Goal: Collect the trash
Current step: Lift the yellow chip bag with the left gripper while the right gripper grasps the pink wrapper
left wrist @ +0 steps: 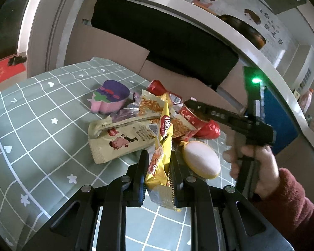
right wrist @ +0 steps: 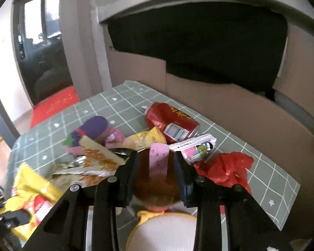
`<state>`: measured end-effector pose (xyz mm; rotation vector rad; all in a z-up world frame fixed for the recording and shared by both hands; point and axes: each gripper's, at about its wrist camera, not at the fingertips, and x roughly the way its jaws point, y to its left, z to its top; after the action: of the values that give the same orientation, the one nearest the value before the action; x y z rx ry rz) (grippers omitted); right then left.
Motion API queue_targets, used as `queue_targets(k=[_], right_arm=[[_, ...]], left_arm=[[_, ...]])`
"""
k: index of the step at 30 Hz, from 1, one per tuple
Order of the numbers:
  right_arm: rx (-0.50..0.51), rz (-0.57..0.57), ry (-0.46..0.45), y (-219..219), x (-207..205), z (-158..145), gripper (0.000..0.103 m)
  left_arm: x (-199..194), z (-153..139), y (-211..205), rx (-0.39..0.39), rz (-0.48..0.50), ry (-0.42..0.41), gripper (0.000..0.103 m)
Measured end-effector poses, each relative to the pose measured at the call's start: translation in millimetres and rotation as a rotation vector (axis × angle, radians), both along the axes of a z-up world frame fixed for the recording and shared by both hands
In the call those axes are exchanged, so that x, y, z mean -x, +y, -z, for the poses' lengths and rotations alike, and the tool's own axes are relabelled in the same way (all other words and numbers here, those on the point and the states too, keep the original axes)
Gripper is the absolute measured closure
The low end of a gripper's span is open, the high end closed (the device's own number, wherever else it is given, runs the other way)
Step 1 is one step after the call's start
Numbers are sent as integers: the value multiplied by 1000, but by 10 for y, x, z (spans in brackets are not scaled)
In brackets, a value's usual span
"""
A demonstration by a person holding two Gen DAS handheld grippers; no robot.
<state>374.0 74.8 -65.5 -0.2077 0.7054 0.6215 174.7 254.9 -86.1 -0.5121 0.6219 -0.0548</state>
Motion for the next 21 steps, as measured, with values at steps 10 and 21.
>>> queue_targets(k=[10, 21], right_arm=[[-21, -1, -119, -147, 231, -407, 93], [-96, 23, -238, -740, 745, -1143, 93]], left_arm=[[-137, -328, -87, -49, -31, -81, 84], [-278, -959, -579, -211, -21, -203, 84]])
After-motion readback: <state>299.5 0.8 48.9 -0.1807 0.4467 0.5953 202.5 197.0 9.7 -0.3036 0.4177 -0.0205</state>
